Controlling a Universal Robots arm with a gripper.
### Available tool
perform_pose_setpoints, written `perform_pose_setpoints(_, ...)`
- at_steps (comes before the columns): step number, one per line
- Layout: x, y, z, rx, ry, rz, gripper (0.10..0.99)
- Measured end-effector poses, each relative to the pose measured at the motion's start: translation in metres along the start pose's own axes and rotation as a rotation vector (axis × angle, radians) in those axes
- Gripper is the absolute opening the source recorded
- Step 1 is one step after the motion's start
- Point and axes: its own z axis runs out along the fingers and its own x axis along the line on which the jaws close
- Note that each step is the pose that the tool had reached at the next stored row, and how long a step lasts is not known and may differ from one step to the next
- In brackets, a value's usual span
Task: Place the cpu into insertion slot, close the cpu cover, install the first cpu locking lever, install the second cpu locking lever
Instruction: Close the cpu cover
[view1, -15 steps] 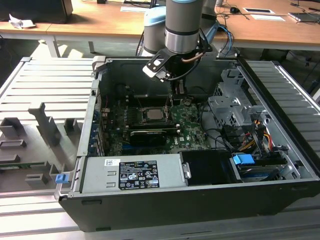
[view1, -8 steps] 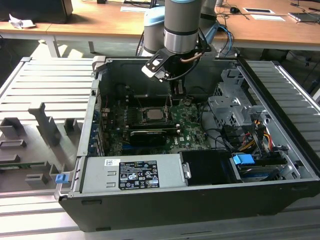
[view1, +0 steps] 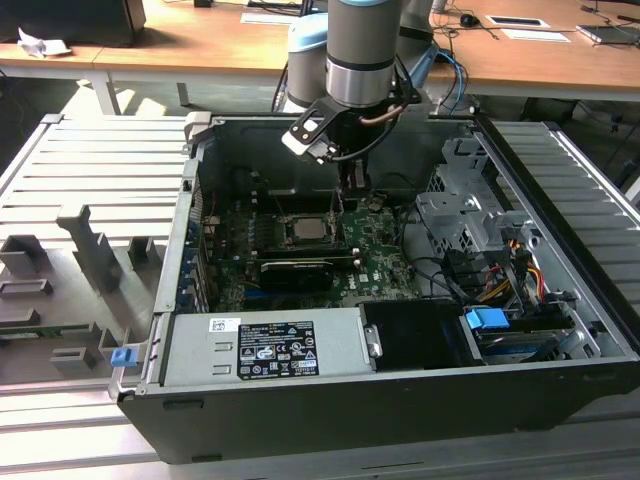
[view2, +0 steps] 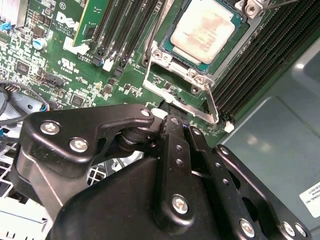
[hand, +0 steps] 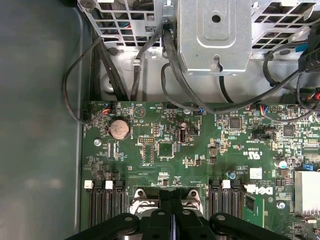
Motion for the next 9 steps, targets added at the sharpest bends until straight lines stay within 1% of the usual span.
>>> perform_pose_setpoints(5,0.0,-0.002,-0.0001,0.0,0.0001,0.0,0.106)
perform_pose_setpoints(7,0.0001,-0.0089,-0.0006,0.0,0.0,0.0,0.106)
perform_pose_setpoints(9,0.0001,-0.0127,0.002,0.001,-0.0001,0.0,0.106)
